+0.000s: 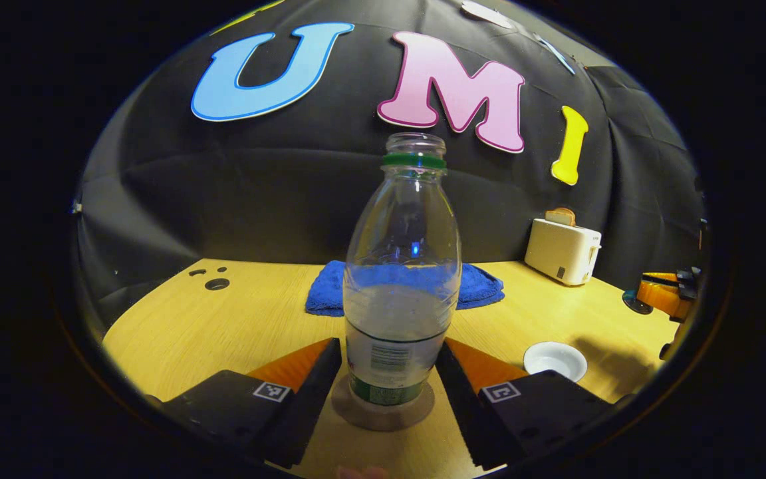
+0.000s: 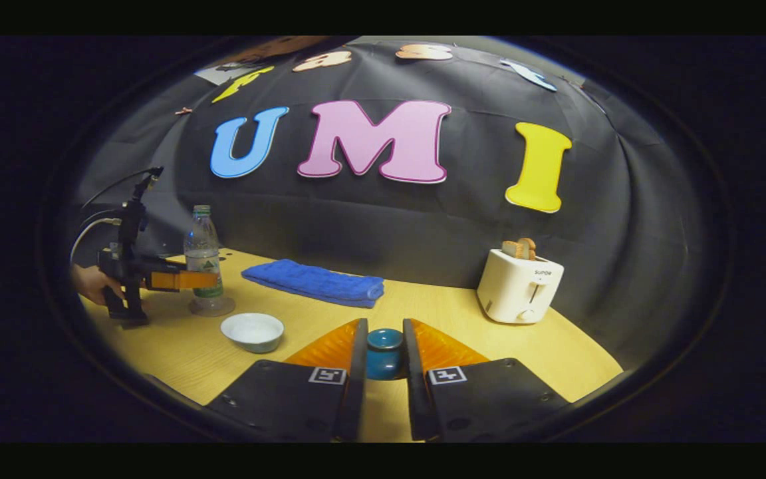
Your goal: Open the teacup lid with one hand, grasp the water bottle and pour water into the teacup with the other hand; after pouring, place the water bottle on the coaster and then close the teacup lid.
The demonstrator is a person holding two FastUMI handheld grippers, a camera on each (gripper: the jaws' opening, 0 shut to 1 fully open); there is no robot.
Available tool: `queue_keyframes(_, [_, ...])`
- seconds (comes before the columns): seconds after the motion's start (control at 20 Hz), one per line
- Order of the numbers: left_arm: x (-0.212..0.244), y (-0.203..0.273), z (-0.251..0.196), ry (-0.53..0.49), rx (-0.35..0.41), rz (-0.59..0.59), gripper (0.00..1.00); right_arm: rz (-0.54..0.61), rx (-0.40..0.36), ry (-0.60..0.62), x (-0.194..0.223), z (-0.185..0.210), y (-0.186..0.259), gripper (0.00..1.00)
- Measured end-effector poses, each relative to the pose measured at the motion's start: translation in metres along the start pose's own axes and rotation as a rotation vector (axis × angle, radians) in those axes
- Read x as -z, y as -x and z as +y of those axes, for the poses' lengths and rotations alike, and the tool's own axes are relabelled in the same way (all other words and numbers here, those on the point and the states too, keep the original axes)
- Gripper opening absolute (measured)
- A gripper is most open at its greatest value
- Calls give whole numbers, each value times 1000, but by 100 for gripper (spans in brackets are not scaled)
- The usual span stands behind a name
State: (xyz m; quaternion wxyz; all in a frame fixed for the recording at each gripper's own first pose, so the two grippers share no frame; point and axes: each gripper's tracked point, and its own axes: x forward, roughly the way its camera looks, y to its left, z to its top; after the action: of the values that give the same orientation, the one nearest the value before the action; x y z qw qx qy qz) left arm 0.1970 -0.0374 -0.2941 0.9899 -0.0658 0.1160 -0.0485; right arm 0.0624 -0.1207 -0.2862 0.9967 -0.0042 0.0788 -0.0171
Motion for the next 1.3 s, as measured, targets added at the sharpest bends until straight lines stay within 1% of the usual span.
queue_keyframes(0.05, [1,2,-1,-4,4,4,89,-2,-10,-7,-1,5,-1,30])
queue_keyframes(0.1, [2,4,-1,-8,3,5,90,-4,-20,-12,-2,10,-3,25])
queue_keyframes(0.15, [4,4,-1,-12,1,7,89,-10,-32,-18,-5,17,-5,34])
queue_keyframes(0.2, [6,5,-3,-16,-1,11,89,-14,-44,-26,-7,24,-7,34])
queue_keyframes(0.25, [7,8,-3,-20,-2,14,89,-19,-59,-36,-9,32,-9,25])
queue_keyframes(0.3, [9,10,-3,-21,-5,18,89,-23,-75,-49,-11,41,-13,34])
queue_keyframes(0.45, [15,23,-3,-6,-6,33,89,-31,-123,-80,-13,71,-23,34])
queue_keyframes(0.5, [18,29,-2,-13,-17,41,89,-30,-141,-84,-11,81,-27,30])
queue_keyframes(0.6, [19,43,-3,-29,-29,42,89,-20,-177,-91,-7,100,-34,30])
queue_keyframes(0.65, [19,51,-5,-34,-33,42,89,-16,-192,-95,-4,108,-37,34])
queue_keyframes(0.7, [20,57,-7,-37,-36,43,89,-13,-206,-98,-2,117,-41,30])
queue_keyframes(0.8, [21,70,-8,-35,-43,46,89,-4,-229,-106,1,129,-47,30])
queue_keyframes(0.9, [20,80,-9,-19,-54,46,90,9,-250,-113,6,140,-51,25])
queue_keyframes(0.95, [20,83,-10,-9,-59,47,89,22,-267,-121,10,146,-53,30])
queue_keyframes(1.0, [21,87,-9,-3,-62,45,89,41,-282,-128,15,152,-55,30])
queue_keyframes(1.05, [19,90,-9,-2,-64,43,89,57,-289,-130,20,155,-55,34])
queue_keyframes(1.1, [18,91,-8,-5,-67,40,89,65,-290,-124,22,157,-57,25])
queue_keyframes(1.15, [16,91,-8,-8,-68,38,93,68,-290,-119,24,158,-58,25])
queue_keyframes(1.2, [16,92,-7,-12,-70,35,89,70,-290,-117,25,158,-59,30])
queue_keyframes(1.3, [12,93,-6,-9,-69,32,89,75,-283,-109,27,158,-61,30])
